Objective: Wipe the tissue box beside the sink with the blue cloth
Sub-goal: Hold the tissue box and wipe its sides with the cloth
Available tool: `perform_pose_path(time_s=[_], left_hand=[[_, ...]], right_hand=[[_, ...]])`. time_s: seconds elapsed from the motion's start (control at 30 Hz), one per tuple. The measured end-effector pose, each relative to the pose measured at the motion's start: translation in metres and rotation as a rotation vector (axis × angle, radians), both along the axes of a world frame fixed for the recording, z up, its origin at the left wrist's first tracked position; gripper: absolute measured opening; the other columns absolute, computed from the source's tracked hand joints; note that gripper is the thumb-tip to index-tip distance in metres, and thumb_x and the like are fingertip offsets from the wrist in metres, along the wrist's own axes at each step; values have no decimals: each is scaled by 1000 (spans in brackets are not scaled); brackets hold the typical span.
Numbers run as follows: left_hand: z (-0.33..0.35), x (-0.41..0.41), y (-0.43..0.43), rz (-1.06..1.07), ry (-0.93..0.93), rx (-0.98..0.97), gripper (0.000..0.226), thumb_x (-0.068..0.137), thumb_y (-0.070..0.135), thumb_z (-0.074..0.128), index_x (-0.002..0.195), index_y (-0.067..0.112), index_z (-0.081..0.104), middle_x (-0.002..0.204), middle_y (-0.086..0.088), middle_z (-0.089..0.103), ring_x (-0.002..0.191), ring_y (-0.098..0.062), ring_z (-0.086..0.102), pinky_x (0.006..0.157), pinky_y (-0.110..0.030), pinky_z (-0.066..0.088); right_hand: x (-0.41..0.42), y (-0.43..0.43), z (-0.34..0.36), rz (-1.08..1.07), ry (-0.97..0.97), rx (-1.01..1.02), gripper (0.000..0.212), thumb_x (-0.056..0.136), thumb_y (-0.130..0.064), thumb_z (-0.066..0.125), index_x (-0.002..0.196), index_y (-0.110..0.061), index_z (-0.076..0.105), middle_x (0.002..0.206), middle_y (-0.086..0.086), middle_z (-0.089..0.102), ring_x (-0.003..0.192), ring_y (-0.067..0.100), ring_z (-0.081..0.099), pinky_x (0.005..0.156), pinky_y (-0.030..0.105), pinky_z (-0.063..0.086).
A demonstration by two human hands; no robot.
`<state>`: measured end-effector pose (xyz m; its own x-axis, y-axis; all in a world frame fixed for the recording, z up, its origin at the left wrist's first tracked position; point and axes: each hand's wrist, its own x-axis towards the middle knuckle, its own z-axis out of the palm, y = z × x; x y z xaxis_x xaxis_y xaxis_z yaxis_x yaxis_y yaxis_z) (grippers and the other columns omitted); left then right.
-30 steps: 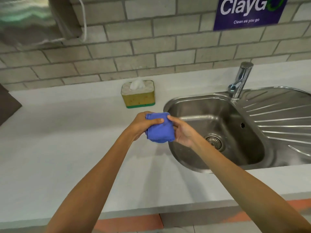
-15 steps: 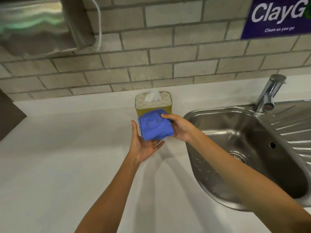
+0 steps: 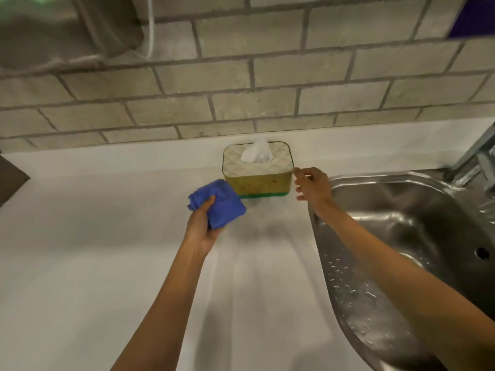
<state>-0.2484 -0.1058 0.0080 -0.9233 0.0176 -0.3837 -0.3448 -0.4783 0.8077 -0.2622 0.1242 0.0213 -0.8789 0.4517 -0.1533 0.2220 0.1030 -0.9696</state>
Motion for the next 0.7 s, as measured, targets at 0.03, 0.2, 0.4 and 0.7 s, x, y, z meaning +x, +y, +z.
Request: perform_pose_path(time_s=[0.03, 0.2, 0.4, 0.7], left_hand=[[-1, -10, -6, 94, -5, -69, 12, 97, 20, 43, 102, 16, 55, 102, -3, 60, 94, -16, 59, 78, -28, 49], [2, -36, -4, 277, 61, -279, 13, 94, 13, 51, 107, 14, 54, 98, -3, 59, 90, -19, 57, 72, -26, 48], [-18, -75, 29, 153, 3, -523, 38, 93, 18, 54, 128, 2, 49, 128, -21, 58, 117, -34, 55, 101, -44, 46], [-8, -68, 38, 100, 164, -634, 43, 92, 26, 56, 131, 10, 50, 126, -15, 60, 116, -29, 56, 101, -40, 45]], right_hand=[[-7, 5, -6, -26, -7, 9, 34, 87, -37, 56, 103, -7, 58, 94, 6, 60, 79, 21, 59, 67, 37, 55], [-18, 14, -20, 53, -50, 98, 51, 91, -44, 43, 131, -12, 49, 120, 8, 60, 112, 28, 56, 101, 43, 44], [-34, 6, -52, 106, -6, 134, 42, 94, -39, 41, 116, -10, 60, 97, 0, 63, 92, 21, 57, 81, 32, 47], [-32, 2, -43, 233, 83, 126, 40, 92, -35, 49, 129, -22, 53, 108, -7, 62, 95, 8, 58, 72, 9, 45]])
